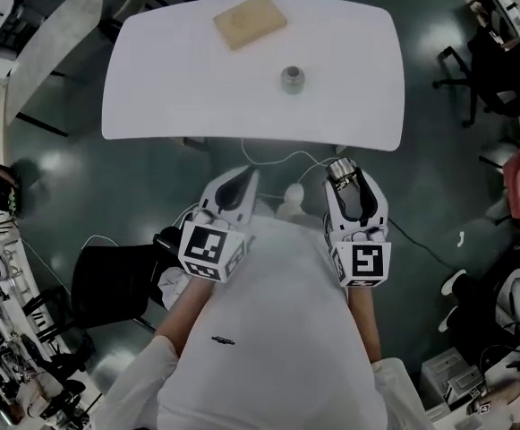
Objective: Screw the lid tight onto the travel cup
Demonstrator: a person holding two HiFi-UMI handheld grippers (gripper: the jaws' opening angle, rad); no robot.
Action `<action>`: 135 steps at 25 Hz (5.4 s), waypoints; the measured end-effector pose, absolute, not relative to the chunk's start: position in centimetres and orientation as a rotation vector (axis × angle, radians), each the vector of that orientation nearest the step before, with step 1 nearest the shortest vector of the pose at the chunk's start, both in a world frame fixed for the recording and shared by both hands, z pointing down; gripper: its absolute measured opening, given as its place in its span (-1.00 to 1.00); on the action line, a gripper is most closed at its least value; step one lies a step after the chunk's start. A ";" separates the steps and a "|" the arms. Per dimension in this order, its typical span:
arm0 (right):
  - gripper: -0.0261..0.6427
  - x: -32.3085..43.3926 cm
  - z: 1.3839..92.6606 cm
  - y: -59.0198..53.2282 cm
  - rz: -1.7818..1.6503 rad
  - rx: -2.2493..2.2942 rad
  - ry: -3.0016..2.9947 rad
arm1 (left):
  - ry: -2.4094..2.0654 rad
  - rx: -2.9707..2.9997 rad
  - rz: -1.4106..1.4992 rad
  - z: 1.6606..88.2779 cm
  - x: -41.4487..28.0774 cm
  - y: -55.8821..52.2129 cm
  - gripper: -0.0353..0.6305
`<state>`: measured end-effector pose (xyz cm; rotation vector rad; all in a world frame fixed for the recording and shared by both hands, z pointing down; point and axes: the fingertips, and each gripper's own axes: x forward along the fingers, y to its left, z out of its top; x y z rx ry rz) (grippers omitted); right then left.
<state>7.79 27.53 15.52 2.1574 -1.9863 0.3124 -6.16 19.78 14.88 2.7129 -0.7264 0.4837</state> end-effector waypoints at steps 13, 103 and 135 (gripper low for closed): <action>-0.26 10.9 16.0 23.0 0.361 2.181 -1.961 | -0.645 2.739 0.544 15.5 -1.9 15.0 -0.88; -0.26 11.9 35.6 1.0 -0.210 0.061 -1.647 | 0.257 3.129 0.487 39.4 16.0 1.3 0.15; -0.25 13.5 36.4 -0.8 0.984 1.102 -1.520 | 0.208 3.115 0.469 39.4 16.3 1.0 0.15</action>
